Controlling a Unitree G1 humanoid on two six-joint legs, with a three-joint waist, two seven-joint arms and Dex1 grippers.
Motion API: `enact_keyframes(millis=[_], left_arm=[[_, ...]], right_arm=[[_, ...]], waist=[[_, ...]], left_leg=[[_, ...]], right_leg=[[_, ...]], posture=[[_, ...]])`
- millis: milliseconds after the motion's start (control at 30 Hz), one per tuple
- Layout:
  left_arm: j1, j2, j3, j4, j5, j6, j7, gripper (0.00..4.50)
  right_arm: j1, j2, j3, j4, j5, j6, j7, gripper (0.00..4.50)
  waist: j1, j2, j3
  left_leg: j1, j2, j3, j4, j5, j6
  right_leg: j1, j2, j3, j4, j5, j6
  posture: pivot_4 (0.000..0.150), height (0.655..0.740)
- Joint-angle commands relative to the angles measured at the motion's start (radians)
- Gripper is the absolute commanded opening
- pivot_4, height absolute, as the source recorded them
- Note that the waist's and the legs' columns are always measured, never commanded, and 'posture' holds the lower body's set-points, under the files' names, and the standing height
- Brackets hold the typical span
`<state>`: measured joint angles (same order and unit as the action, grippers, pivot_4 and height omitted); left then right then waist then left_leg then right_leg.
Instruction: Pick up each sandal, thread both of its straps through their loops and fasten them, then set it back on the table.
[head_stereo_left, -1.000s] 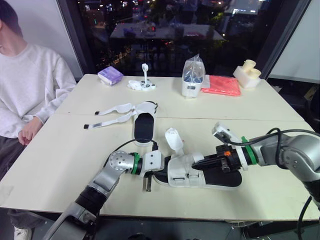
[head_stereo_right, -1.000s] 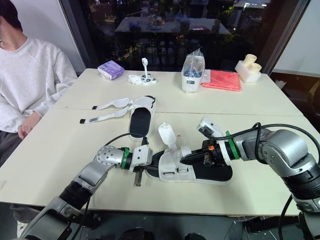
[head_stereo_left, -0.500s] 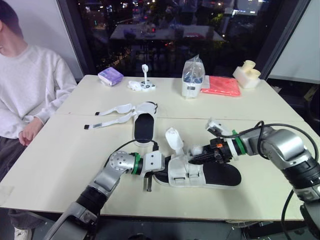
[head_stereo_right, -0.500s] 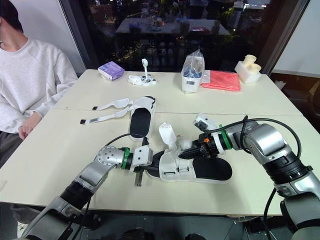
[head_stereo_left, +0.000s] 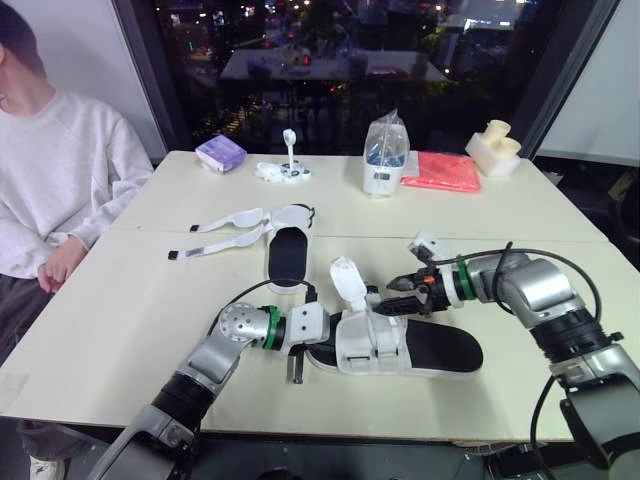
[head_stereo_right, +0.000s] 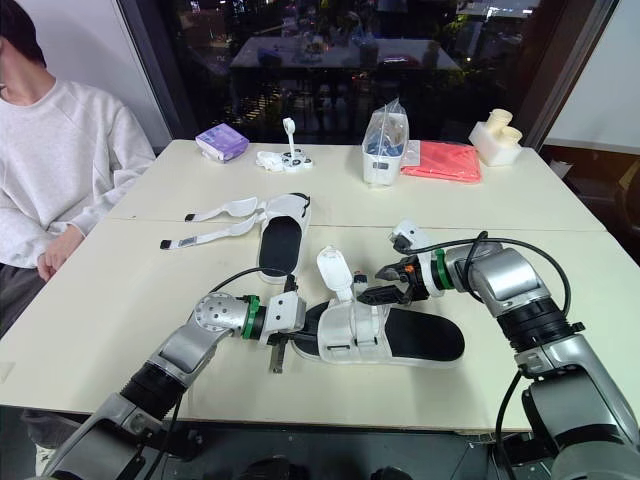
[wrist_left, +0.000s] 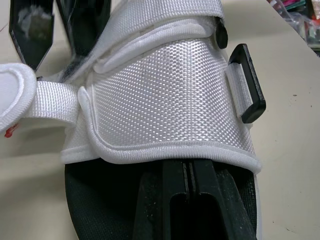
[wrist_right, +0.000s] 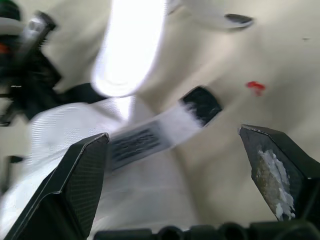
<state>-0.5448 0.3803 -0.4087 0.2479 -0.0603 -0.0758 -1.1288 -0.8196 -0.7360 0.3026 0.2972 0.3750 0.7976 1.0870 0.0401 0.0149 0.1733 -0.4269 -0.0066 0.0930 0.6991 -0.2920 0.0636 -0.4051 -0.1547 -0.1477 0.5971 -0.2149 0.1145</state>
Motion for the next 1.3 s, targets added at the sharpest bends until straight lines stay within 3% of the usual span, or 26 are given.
enact_keyframes(millis=[33, 267, 500, 867, 1300], left_arm=[[0.038, 0.005, -0.052, 0.057, 0.067, 0.033, 0.003, 0.00], [0.045, 0.008, -0.052, 0.042, 0.065, 0.042, 0.004, 0.00], [0.049, 0.013, -0.053, 0.030, 0.065, 0.050, 0.003, 0.00], [0.045, 0.013, -0.051, 0.025, 0.066, 0.054, 0.004, 0.00], [0.056, 0.029, -0.047, 0.003, 0.069, 0.066, 0.010, 0.00]], right_arm=[[-0.031, 0.031, 0.020, 0.089, -0.101, -0.103, -0.021, 4.48], [-0.098, 0.100, -0.003, 0.252, -0.216, -0.244, -0.045, 4.48], [-0.167, 0.076, -0.104, 0.149, -0.166, -0.145, -0.008, 4.48], [-0.174, 0.121, -0.186, -0.005, 0.024, 0.239, 0.030, 4.48], [-0.192, 0.270, -0.087, 0.164, 0.020, 0.227, 0.085, 4.48]], waist=[[0.000, 0.000, 0.000], [-0.002, 0.001, 0.000], [-0.002, 0.003, 0.000], [-0.001, 0.003, 0.000], [-0.006, 0.003, 0.000]], left_leg=[[0.000, 0.000, 0.000, 0.000, 0.000, 0.000], [0.000, 0.000, 0.001, 0.000, 0.001, -0.001], [0.000, 0.000, 0.001, -0.001, 0.001, -0.001], [0.000, 0.000, 0.000, -0.001, 0.000, -0.001], [0.000, 0.000, 0.001, -0.001, 0.000, 0.000]], right_leg=[[0.000, 0.000, 0.000, 0.000, 0.000, 0.000], [0.000, 0.001, 0.000, 0.001, 0.000, 0.000], [0.000, 0.001, 0.001, 0.001, 0.000, 0.000], [-0.001, -0.001, 0.001, 0.001, 0.000, 0.000], [-0.001, 0.000, 0.001, 0.001, 0.000, 0.000]], posture=[[0.150, 0.7400], [0.150, 0.7400], [0.150, 0.7400], [0.150, 0.7400], [0.150, 0.7400]])
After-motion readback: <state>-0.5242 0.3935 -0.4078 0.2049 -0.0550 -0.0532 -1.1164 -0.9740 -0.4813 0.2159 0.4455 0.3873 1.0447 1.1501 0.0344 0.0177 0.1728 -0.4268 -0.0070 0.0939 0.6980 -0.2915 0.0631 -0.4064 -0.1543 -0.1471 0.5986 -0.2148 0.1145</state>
